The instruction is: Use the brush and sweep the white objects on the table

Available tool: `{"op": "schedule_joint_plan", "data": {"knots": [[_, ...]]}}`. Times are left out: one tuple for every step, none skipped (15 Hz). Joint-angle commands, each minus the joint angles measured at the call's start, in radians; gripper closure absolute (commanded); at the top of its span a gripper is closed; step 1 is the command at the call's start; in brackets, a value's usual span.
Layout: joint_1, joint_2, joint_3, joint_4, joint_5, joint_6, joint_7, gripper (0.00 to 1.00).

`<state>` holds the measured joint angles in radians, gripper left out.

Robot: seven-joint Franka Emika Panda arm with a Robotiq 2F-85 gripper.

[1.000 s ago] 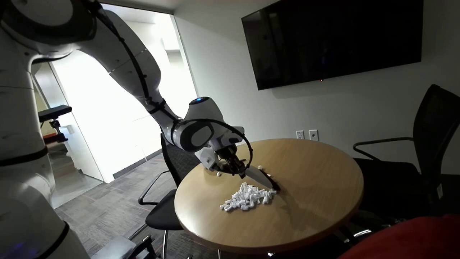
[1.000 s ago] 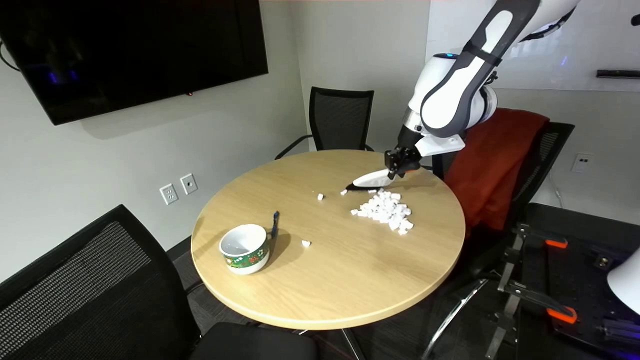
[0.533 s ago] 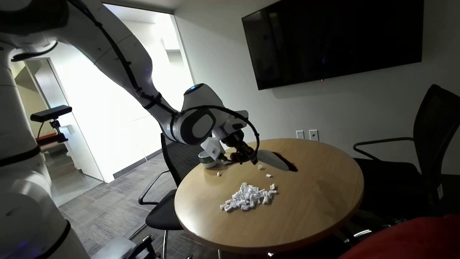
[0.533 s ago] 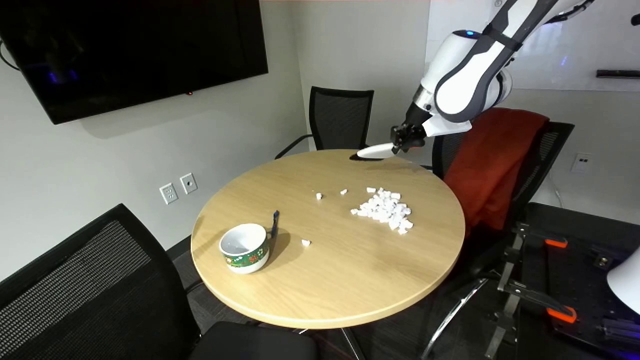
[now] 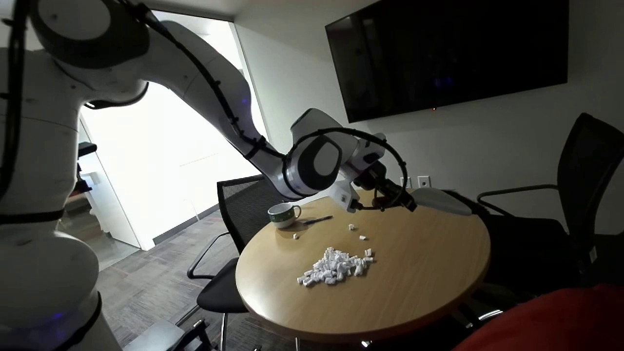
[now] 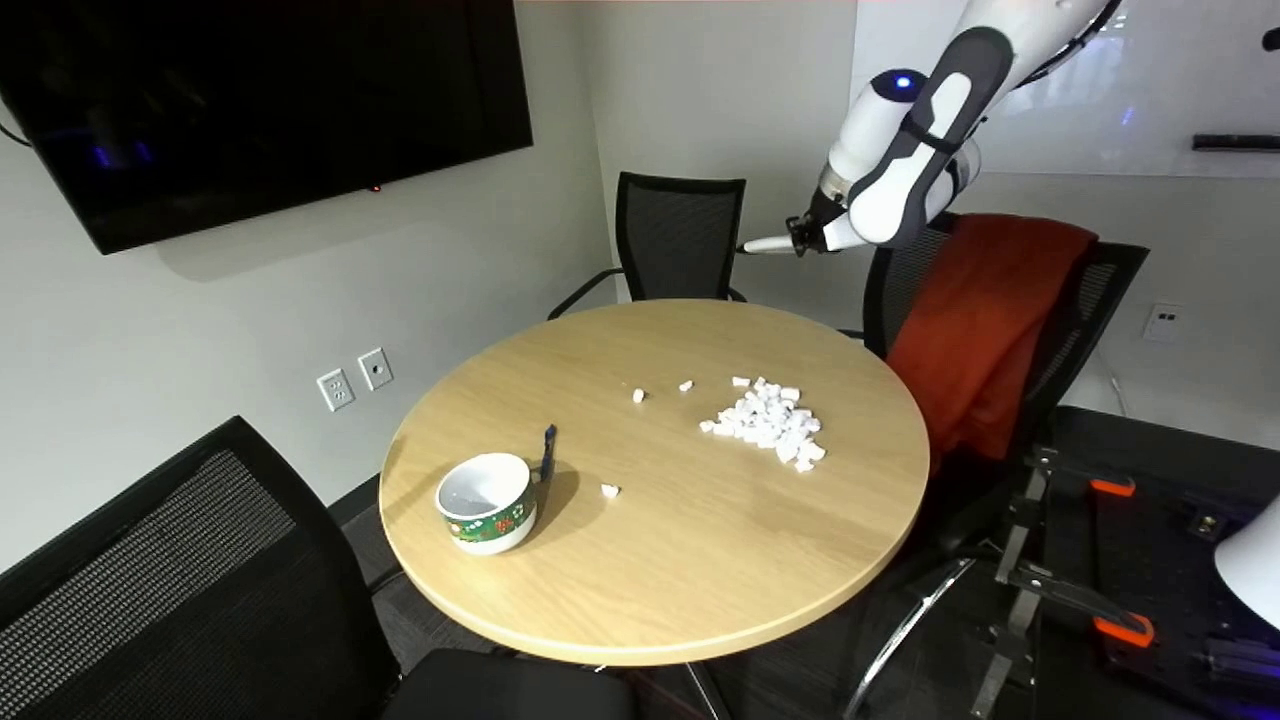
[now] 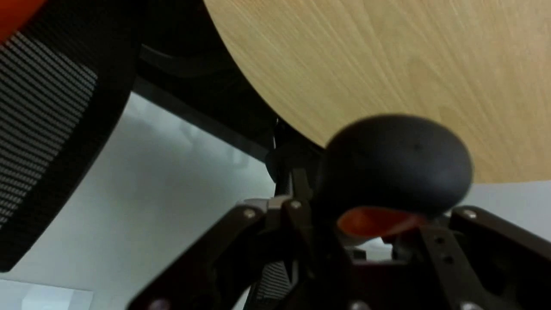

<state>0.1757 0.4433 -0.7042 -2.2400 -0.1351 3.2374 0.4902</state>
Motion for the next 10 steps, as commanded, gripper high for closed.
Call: {"op": "schedule_joint_plan", "data": {"knots": [[0.165,0.200,-0.112,0.119,0.045,0.003,0.073,0.86],[0.184,0.239,-0.115,0.138,0.051,0.000,0.077,0.86],[0.202,0.279,-0.115,0.154,0.058,0.003,0.085,0.86],[0.206,0.315,-0.087,0.172,0.172,0.003,-0.015,0.86],[0.215,0.347,-0.083,0.185,0.203,0.003,-0.021,0.86],[0.212,0.383,-0.074,0.204,0.243,0.003,-0.042,0.86],[0.206,0.413,-0.063,0.218,0.272,0.008,-0.058,0.86],[0.188,0.435,-0.044,0.235,0.291,0.011,-0.077,0.86],[0.178,0.461,-0.033,0.250,0.308,0.020,-0.092,0.86],[0.163,0.483,-0.018,0.266,0.319,0.026,-0.103,0.86]]}}
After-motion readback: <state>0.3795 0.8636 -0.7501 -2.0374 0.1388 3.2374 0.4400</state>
